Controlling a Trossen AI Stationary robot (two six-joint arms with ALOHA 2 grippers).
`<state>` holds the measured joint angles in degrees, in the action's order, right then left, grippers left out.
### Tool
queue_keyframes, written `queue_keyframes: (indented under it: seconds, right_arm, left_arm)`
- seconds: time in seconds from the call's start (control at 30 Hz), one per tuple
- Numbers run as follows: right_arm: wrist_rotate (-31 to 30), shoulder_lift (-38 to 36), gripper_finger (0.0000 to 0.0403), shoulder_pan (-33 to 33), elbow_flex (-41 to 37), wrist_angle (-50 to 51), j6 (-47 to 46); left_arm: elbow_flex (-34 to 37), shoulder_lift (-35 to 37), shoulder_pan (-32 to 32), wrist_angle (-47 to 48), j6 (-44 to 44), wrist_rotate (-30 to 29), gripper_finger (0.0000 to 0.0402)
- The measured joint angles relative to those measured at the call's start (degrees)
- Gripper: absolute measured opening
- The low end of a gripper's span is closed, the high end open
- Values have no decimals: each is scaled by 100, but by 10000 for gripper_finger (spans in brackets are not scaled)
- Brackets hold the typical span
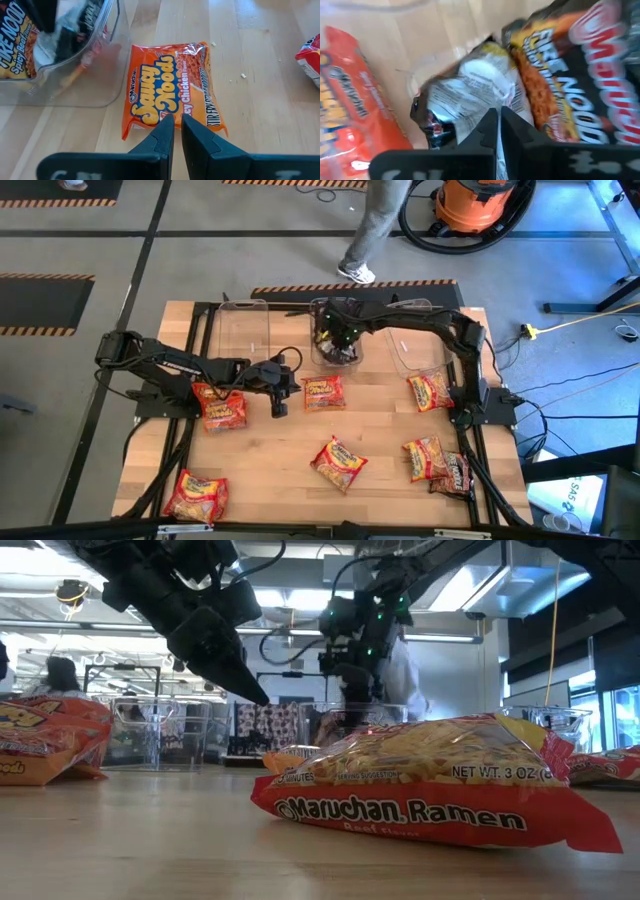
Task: Sort Maruchan noodles
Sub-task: Put the top black noodle pack into the middle transparent bin
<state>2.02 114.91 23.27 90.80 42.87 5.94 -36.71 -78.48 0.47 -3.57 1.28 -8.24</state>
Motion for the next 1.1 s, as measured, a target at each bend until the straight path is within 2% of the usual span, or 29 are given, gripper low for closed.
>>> queue_keyframes:
  seconds: [0.27,0.4,0.47,0.53,0.77,0.87,0.93,1.1]
  right_arm:
    - [256,-318,1,19,7,100,39]
    - [472,-318,15,54,7,325,-584]
    - [313,-318,42,52,7,646,-730]
    - [88,-318,85,76,7,844,-852]
    - [104,-201,297,117,7,565,-1601]
    - [136,-48,373,111,9,386,-1915]
    - [323,74,391,114,9,301,-2071]
    - [319,357,350,114,8,354,-2282]
  left_arm:
    - [0,0,0,-7,0,-1,29]
    - [0,0,0,-7,0,-1,29]
    - [0,0,0,-7,0,-1,29]
    - [0,0,0,-7,0,1,29]
    - [0,0,-2,-11,-41,7,29]
    - [0,0,-2,-11,-60,93,29]
    - [0,0,-2,-17,-154,173,29]
    - [0,0,-2,-44,-210,321,29]
